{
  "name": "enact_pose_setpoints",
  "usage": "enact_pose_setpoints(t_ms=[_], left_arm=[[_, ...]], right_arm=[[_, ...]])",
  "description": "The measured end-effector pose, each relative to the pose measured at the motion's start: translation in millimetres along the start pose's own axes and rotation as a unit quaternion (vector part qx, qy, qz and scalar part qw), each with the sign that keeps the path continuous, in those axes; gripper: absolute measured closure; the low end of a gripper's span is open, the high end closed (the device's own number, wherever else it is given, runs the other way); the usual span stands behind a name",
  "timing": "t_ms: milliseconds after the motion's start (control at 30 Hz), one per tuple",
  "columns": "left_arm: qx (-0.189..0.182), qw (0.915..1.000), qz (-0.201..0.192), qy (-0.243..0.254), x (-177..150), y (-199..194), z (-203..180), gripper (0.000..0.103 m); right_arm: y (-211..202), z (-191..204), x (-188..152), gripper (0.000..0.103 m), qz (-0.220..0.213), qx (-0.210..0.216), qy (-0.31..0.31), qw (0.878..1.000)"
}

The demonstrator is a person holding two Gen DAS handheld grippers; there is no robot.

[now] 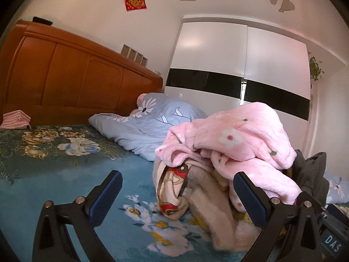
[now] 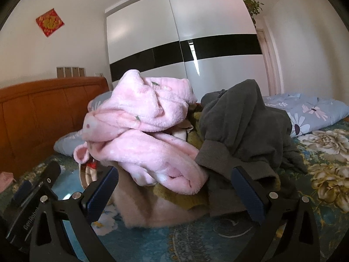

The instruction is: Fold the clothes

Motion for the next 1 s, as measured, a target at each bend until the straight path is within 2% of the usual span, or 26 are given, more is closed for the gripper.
enact_pose_setpoints(t_ms=[133, 300, 633, 667, 800, 1000], left_arm=[[-0.020, 0.9998, 0.004, 0.003, -1.1, 2.6, 67.7, 0.000], [-0.031, 0.9994, 0.014, 0.000, 13.2, -21.9, 85.4, 0.000], [-0.040, 0.9981, 0.038, 0.028, 20.5, -1.6, 118.3, 0.000], [-0.045, 0.9978, 0.038, 0.032, 24.2, 0.3, 117.3, 0.000], [-0.093, 0.9923, 0.050, 0.065, 57.9, 19.5, 72.5, 0.000], [-0.166, 0.9768, 0.069, 0.116, 109.4, 48.7, 2.4, 0.000]], right_arm=[[-2.6, 1.1, 1.4, 0.000, -0.007, -0.003, -0.006, 1.000], [-0.6, 0.9, 0.1, 0.000, 0.001, -0.007, -0.009, 1.000], [-2.7, -5.8, 4.8, 0.000, 0.002, -0.004, -0.001, 1.000], [-3.5, -9.4, 6.7, 0.000, 0.001, -0.005, 0.005, 1.000], [-10.8, -30.4, 17.7, 0.000, -0.011, -0.011, 0.040, 0.999], [-21.6, -57.1, 28.3, 0.000, -0.029, -0.022, 0.094, 0.995]])
Point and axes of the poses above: each gripper's, at about its wrist camera, not at the fingertips, and y roughly the way its jaws point, z to its left, x to its top, the point moved 4 cm from there along y, roughly the way its jaws point
